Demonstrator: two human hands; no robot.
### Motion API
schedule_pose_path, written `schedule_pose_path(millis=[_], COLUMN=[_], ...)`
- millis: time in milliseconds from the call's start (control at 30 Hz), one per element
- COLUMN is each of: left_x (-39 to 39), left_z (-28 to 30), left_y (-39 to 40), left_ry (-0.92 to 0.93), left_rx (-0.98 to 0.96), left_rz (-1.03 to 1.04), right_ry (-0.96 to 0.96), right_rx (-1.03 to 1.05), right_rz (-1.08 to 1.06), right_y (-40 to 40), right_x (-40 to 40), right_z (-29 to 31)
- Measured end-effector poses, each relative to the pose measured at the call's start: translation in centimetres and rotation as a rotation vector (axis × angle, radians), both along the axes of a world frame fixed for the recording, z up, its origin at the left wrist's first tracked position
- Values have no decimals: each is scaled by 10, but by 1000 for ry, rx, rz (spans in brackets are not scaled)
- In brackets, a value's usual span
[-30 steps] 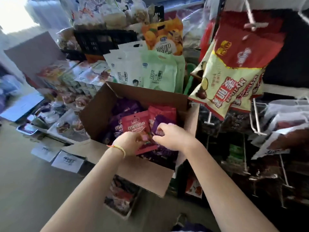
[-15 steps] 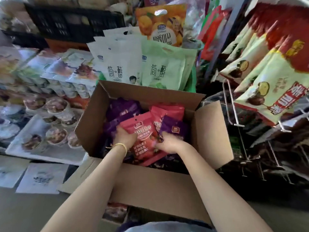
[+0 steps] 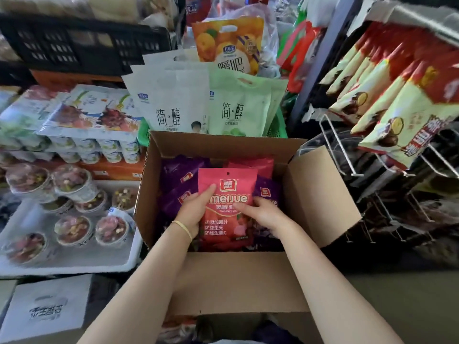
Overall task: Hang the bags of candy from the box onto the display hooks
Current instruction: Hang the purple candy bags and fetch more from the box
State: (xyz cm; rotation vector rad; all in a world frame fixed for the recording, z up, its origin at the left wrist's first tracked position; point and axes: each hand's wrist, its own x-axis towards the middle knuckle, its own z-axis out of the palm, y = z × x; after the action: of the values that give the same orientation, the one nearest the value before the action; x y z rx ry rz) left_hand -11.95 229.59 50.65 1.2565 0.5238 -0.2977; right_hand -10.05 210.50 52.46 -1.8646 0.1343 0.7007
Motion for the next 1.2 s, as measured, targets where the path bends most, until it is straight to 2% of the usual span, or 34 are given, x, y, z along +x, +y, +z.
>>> schedule_pose_path(millis=[133, 300, 533, 767, 1000, 1200], left_x=[7, 12, 2, -24, -29, -10], left_z=[40, 90, 158, 204, 219, 234], left_y=[-2, -24, -96, -265, -472, -604], left_ry=[-134, -287, -483, -611, -549, -541], left_rx=[-102, -232, -147, -98, -113, -181], left_rz=[32, 37, -195, -155, -285, -369], right_ry=[-65, -203, -318, -470, -620, -672], right_rx=[229, 258, 374, 401, 365, 391], right_rz=[-35, 53, -44, -131, -356, -571], right_y=[-10, -31, -112, -269, -451, -569], right_x=[3, 0, -17, -52, -83, -72], right_z=[31, 77, 125, 168, 194, 205])
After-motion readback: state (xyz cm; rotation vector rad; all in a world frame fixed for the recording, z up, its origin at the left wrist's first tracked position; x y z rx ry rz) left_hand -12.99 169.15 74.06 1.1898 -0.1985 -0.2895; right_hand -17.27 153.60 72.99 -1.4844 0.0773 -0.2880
